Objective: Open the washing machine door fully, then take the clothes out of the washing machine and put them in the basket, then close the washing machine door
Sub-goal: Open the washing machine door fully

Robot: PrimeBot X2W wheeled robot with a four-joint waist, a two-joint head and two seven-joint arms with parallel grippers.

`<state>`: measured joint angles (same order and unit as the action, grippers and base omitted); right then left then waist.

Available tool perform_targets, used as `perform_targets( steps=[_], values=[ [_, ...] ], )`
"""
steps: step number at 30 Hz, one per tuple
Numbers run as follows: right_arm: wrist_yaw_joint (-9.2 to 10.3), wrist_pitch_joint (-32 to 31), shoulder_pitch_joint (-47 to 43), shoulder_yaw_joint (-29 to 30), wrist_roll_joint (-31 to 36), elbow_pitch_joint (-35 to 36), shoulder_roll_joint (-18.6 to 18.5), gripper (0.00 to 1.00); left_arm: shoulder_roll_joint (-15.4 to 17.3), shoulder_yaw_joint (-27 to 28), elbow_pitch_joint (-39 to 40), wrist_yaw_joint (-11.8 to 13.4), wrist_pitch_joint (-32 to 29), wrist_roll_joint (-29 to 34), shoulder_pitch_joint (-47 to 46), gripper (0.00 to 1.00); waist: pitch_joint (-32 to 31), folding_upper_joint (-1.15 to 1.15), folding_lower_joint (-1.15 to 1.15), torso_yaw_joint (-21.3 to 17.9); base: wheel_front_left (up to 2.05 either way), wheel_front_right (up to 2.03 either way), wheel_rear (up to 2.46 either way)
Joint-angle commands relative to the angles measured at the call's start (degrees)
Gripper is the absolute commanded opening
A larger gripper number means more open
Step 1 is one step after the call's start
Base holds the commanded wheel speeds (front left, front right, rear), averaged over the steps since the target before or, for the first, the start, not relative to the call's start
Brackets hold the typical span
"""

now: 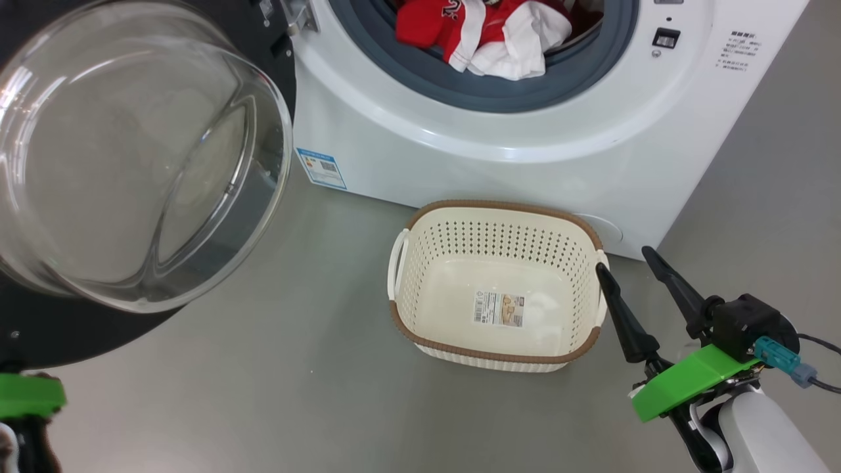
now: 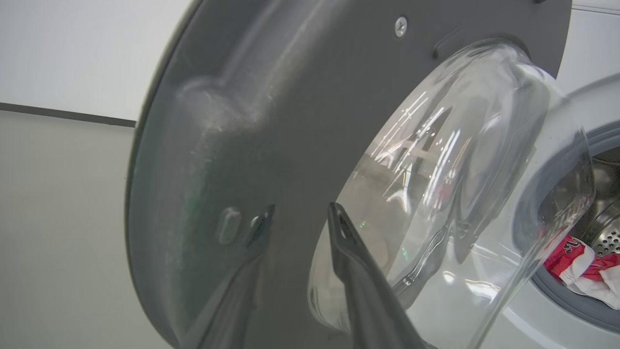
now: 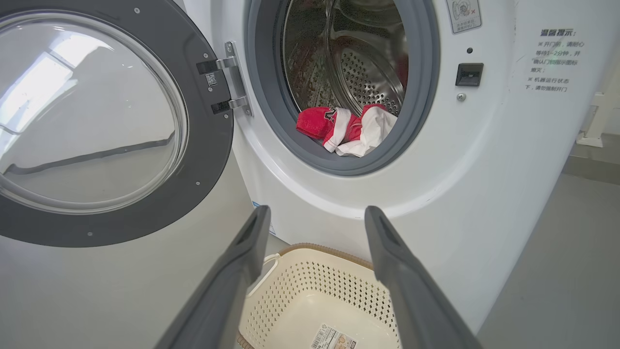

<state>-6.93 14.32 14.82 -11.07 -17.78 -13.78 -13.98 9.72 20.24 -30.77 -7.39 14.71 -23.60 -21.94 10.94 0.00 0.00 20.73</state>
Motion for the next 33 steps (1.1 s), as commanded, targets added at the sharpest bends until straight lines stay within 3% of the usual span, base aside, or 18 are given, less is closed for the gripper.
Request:
perform_targets(
  steps=[1, 8, 19, 33],
  values=[
    [-0.56, 0.7, -0.8, -1.4, -0.3, 1.1, 0.3, 1.0, 2.3, 0.8, 2.3, -0.1, 0.3, -0.2, 1.2, 1.0, -0.7, 0.0, 0.0, 0.1, 0.0, 0.0, 0.0],
    [-0.56, 0.7, -1.6, -1.4, -0.8, 0.9, 0.8, 1.0, 0.6, -1.9, 6.7, -0.1, 0.3, -0.4, 6.1, 1.0, -2.5, 0.0, 0.0, -0.5, 0.0, 0.0, 0.0],
    [-0.56, 0.7, -3.2, 0.0, -1.0, 1.2, 1.6, 1.0, -1.7, -8.7, 15.6, -0.1, 0.3, -0.6, 14.7, 1.0, -4.0, 0.0, 0.0, -4.9, 0.0, 0.0, 0.0],
    [-0.56, 0.7, -5.8, 3.8, -0.8, 2.7, 1.9, 1.0, 0.6, -18.7, 20.9, -0.1, 0.3, -2.3, 18.4, 1.0, -4.8, 0.0, 0.0, -13.0, 0.0, 0.0, 0.0]
  ],
)
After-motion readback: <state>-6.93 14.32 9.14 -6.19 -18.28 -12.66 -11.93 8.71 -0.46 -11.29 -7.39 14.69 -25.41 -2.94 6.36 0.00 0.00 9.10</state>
